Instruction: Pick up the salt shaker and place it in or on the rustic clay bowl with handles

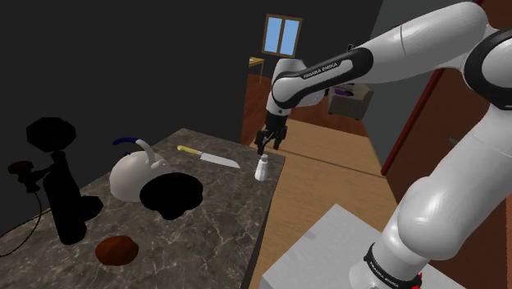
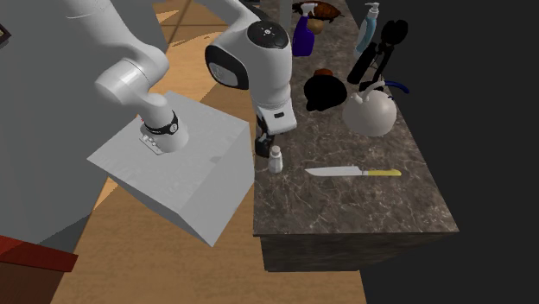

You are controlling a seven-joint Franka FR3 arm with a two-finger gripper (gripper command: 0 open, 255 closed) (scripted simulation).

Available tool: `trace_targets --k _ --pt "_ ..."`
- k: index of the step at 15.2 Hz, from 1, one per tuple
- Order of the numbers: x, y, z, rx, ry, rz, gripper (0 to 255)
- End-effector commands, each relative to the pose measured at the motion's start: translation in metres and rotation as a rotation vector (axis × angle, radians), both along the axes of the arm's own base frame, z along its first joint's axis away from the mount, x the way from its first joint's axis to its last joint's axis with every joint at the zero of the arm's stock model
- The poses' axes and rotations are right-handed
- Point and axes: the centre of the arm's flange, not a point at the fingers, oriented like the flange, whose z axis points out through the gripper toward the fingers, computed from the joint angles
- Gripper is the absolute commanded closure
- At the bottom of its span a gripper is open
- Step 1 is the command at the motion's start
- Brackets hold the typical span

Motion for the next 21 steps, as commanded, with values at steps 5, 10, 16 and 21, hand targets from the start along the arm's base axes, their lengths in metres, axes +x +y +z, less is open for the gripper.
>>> trace_targets --k 5,10,16,21 --pt "0.006 0.002 -0.033 0.002 -0.006 0.001 0" --pt "0.006 0.002 -0.041 0.002 -0.006 0.001 0" --pt "0.006 0.002 -0.041 0.002 -0.006 0.001 255" --pt "0.006 0.002 -0.041 0.002 -0.006 0.001 255"
